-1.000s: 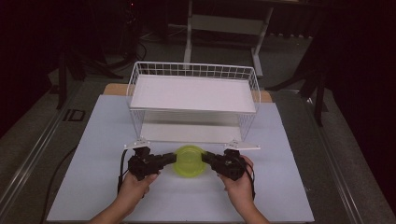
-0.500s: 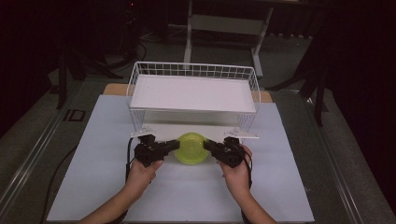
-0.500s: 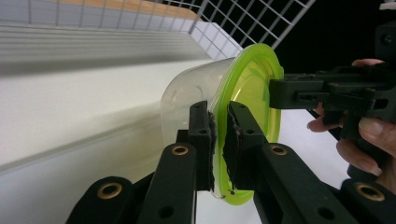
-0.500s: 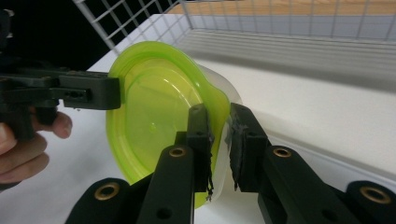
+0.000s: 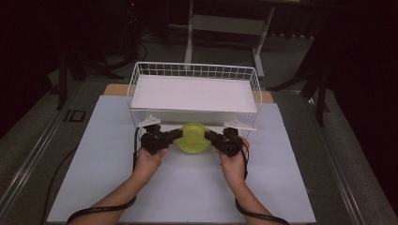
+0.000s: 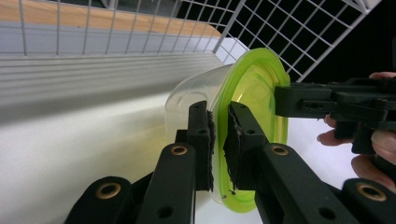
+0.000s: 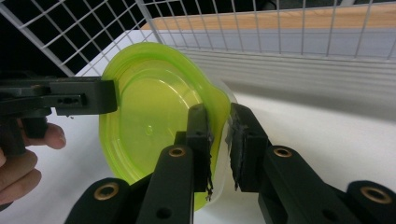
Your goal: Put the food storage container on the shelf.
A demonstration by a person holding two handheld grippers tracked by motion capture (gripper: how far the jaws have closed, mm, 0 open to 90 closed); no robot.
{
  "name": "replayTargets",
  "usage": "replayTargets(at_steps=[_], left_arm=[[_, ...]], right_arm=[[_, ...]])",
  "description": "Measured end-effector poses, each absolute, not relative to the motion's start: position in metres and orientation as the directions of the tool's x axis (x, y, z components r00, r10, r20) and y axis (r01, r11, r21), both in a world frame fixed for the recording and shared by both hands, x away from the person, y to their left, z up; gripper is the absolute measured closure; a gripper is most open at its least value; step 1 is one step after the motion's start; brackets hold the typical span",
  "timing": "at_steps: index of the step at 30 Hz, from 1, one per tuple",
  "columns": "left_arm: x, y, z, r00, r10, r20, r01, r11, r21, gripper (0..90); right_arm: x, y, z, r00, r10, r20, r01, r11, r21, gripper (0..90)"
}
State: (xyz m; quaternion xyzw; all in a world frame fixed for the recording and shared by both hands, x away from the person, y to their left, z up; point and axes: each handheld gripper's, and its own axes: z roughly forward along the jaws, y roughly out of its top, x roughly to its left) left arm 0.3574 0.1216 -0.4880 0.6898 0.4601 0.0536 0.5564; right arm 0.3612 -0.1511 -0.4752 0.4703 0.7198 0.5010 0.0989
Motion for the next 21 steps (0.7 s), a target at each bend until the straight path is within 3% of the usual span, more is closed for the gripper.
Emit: replayTargets(at_steps=[17, 21], left_arm=[[0.379, 0.112, -0.503, 0.520, 0.719, -0.462, 0.580, 0.100, 0.809, 79.9], [0.382, 0.112, -0.506, 0.481, 0.732, -0.483, 0.600, 0.127, 0.790, 72.5]], right_arm=[[0.383, -0.150, -0.490, -0.467, 0.806, 0.364, 0.602, -0.012, 0.798, 77.6], [0.388, -0.151, -0.493, -0.443, 0.809, 0.386, 0.624, -0.031, 0.780, 71.6]])
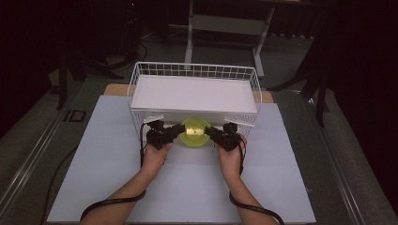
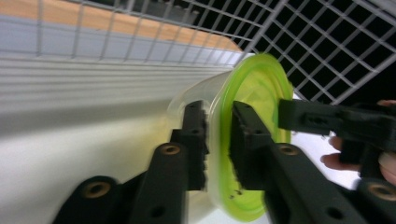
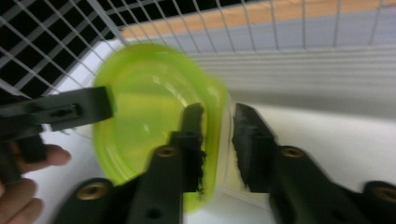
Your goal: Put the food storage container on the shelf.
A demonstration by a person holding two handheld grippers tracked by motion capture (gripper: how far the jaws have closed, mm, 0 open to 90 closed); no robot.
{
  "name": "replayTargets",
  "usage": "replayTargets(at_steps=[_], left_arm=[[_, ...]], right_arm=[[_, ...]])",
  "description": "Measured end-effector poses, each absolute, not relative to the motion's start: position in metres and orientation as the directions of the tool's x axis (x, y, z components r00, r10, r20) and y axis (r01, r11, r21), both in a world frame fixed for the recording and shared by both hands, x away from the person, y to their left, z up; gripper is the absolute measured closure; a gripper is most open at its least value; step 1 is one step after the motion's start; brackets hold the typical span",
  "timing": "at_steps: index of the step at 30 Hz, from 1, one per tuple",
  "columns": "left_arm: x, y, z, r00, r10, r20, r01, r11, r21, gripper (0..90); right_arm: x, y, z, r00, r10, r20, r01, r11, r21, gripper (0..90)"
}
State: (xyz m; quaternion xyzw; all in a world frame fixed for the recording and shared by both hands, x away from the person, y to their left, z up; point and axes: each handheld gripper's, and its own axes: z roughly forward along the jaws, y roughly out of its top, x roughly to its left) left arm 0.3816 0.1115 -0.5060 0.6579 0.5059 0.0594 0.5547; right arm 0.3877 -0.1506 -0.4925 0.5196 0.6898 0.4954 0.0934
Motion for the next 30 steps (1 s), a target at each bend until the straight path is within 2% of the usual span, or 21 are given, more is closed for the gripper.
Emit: replayTargets(at_steps=[2, 5, 13, 14, 19, 22, 24, 26, 29, 30], left_arm=[[0.381, 0.111, -0.508, 0.486, 0.733, -0.476, 0.596, 0.120, 0.794, 72.2], [0.381, 0.110, -0.508, 0.487, 0.726, -0.487, 0.592, 0.136, 0.794, 70.9], [0.385, 0.112, -0.509, 0.454, 0.737, -0.501, 0.603, 0.160, 0.782, 63.4], [0.385, 0.112, -0.509, 0.453, 0.737, -0.501, 0.601, 0.162, 0.783, 61.0], [0.383, 0.113, -0.507, 0.449, 0.745, -0.493, 0.590, 0.167, 0.790, 56.4], [0.377, 0.117, -0.506, 0.468, 0.742, -0.480, 0.575, 0.156, 0.803, 55.7], [0.371, 0.119, -0.504, 0.484, 0.745, -0.459, 0.554, 0.145, 0.820, 51.1], [0.363, 0.122, -0.502, 0.512, 0.736, -0.442, 0.526, 0.139, 0.839, 42.8], [0.349, 0.128, -0.499, 0.578, 0.707, -0.409, 0.472, 0.119, 0.873, 32.4], [0.349, 0.128, -0.499, 0.578, 0.707, -0.409, 0.472, 0.119, 0.873, 27.1]], right_arm=[[0.389, -0.151, -0.496, -0.424, 0.824, 0.376, 0.631, -0.029, 0.775, 70.2], [0.390, -0.154, -0.501, -0.404, 0.813, 0.419, 0.645, -0.071, 0.761, 70.1], [0.390, -0.151, -0.499, -0.410, 0.806, 0.427, 0.642, -0.077, 0.763, 64.4], [0.390, -0.149, -0.494, -0.422, 0.809, 0.410, 0.623, -0.070, 0.779, 60.8], [0.388, -0.149, -0.491, -0.433, 0.817, 0.380, 0.593, -0.060, 0.803, 57.3], [0.382, -0.150, -0.489, -0.444, 0.827, 0.345, 0.561, -0.044, 0.827, 57.5], [0.376, -0.150, -0.488, -0.459, 0.828, 0.321, 0.540, -0.027, 0.841, 58.3], [0.370, -0.148, -0.488, -0.480, 0.823, 0.304, 0.535, 0.000, 0.845, 64.3], [0.361, -0.145, -0.490, -0.494, 0.828, 0.266, 0.533, 0.047, 0.845, 88.1], [0.358, -0.144, -0.491, -0.492, 0.831, 0.260, 0.539, 0.056, 0.841, 90.0]])
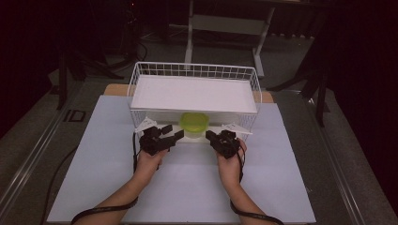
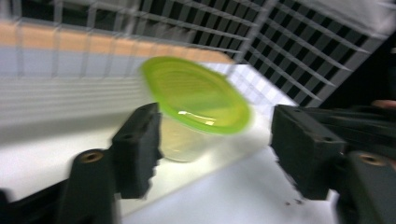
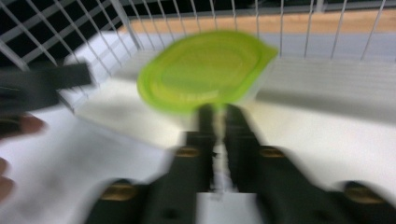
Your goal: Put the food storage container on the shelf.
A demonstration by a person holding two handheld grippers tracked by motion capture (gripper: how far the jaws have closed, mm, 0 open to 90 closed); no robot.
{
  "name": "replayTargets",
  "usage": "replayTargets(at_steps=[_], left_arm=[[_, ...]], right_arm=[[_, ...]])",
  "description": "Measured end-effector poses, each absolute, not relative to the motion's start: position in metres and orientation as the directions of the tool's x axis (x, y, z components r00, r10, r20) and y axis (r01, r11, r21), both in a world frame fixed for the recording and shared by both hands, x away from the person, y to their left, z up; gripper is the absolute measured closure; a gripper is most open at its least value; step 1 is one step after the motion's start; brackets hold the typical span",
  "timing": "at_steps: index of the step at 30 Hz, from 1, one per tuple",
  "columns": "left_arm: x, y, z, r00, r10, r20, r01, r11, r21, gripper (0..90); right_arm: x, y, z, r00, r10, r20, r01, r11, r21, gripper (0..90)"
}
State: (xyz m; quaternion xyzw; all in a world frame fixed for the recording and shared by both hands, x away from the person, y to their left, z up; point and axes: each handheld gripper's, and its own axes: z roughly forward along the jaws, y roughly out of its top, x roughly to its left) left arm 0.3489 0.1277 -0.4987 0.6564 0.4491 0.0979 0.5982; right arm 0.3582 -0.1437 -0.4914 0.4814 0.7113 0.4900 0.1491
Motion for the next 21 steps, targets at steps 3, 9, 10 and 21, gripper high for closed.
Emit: replayTargets(at_steps=[3, 9, 10, 21], left_arm=[[0.329, 0.134, -0.496, 0.633, 0.696, -0.340, 0.410, 0.072, 0.909, 17.0], [0.304, 0.144, -0.500, 0.613, 0.719, -0.327, 0.380, 0.095, 0.920, 0.3], [0.300, 0.145, -0.501, 0.614, 0.722, -0.319, 0.376, 0.088, 0.922, 0.3], [0.263, 0.153, -0.503, 0.687, 0.689, -0.233, 0.299, 0.024, 0.954, 0.3]], right_arm=[[0.356, -0.139, -0.499, -0.494, 0.819, 0.290, 0.575, 0.058, 0.816, 90.0], [0.360, -0.121, -0.511, -0.511, 0.799, 0.316, 0.613, 0.081, 0.786, 90.0], [0.362, -0.118, -0.512, -0.509, 0.798, 0.322, 0.618, 0.079, 0.782, 90.0], [0.386, -0.108, -0.515, -0.485, 0.820, 0.306, 0.635, 0.090, 0.767, 90.0]])
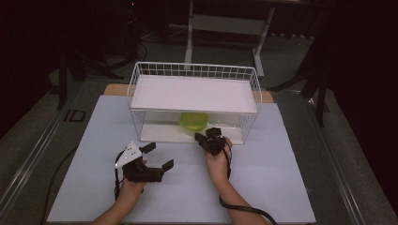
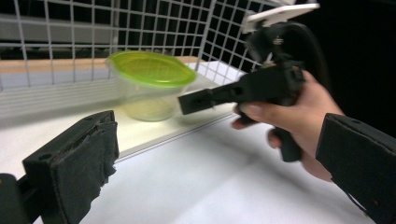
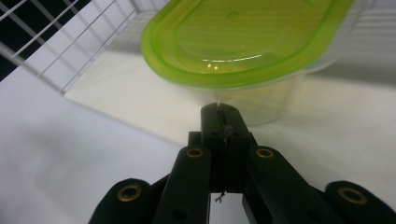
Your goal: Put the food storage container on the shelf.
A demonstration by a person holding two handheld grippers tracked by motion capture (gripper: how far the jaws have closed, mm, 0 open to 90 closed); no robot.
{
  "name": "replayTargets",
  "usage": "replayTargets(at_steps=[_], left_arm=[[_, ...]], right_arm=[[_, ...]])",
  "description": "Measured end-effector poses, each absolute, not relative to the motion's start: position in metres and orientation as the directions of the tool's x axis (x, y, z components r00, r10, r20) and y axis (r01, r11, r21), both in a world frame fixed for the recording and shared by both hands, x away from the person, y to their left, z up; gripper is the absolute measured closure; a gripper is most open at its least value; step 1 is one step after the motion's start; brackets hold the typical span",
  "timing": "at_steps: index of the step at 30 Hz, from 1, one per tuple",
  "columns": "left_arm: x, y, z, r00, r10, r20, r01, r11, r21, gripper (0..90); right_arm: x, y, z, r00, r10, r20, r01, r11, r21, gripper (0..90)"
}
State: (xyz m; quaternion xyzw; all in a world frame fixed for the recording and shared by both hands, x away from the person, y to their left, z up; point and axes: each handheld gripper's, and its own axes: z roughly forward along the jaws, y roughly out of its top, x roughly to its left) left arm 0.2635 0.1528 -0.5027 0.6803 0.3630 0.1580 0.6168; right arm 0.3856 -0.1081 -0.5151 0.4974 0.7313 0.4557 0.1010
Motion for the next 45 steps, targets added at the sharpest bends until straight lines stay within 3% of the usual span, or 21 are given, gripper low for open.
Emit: replayTargets(at_steps=[13, 22, 26, 29, 33, 37, 45], left_arm=[[0.267, 0.148, -0.502, 0.701, 0.681, -0.214, 0.298, -0.007, 0.955, 0.3], [0.268, 0.146, -0.485, 0.783, 0.607, -0.136, 0.231, -0.081, 0.970, 0.3], [0.265, 0.145, -0.481, 0.802, 0.580, -0.140, 0.239, -0.097, 0.966, 0.3], [0.263, 0.144, -0.480, 0.806, 0.575, -0.138, 0.241, -0.106, 0.965, 0.3], [0.261, 0.144, -0.479, 0.808, 0.568, -0.156, 0.252, -0.095, 0.963, 0.3], [0.260, 0.143, -0.477, 0.813, 0.559, -0.162, 0.255, -0.093, 0.963, 0.3], [0.253, 0.142, -0.474, 0.831, 0.536, -0.150, 0.246, -0.112, 0.963, 0.3]], right_arm=[[0.375, -0.115, -0.510, -0.503, 0.810, 0.302, 0.633, 0.107, 0.767, 89.0], [0.342, -0.122, -0.487, -0.592, 0.770, 0.238, 0.540, 0.160, 0.826, 66.9], [0.328, -0.124, -0.480, -0.625, 0.751, 0.213, 0.497, 0.173, 0.850, 49.5], [0.321, -0.124, -0.478, -0.639, 0.742, 0.203, 0.475, 0.172, 0.863, 42.1], [0.315, -0.122, -0.478, -0.694, 0.697, 0.180, 0.442, 0.215, 0.871, 21.7], [0.311, -0.120, -0.478, -0.702, 0.689, 0.180, 0.436, 0.216, 0.873, 15.9], [0.305, -0.127, -0.477, -0.690, 0.700, 0.184, 0.426, 0.187, 0.885, 15.4]])
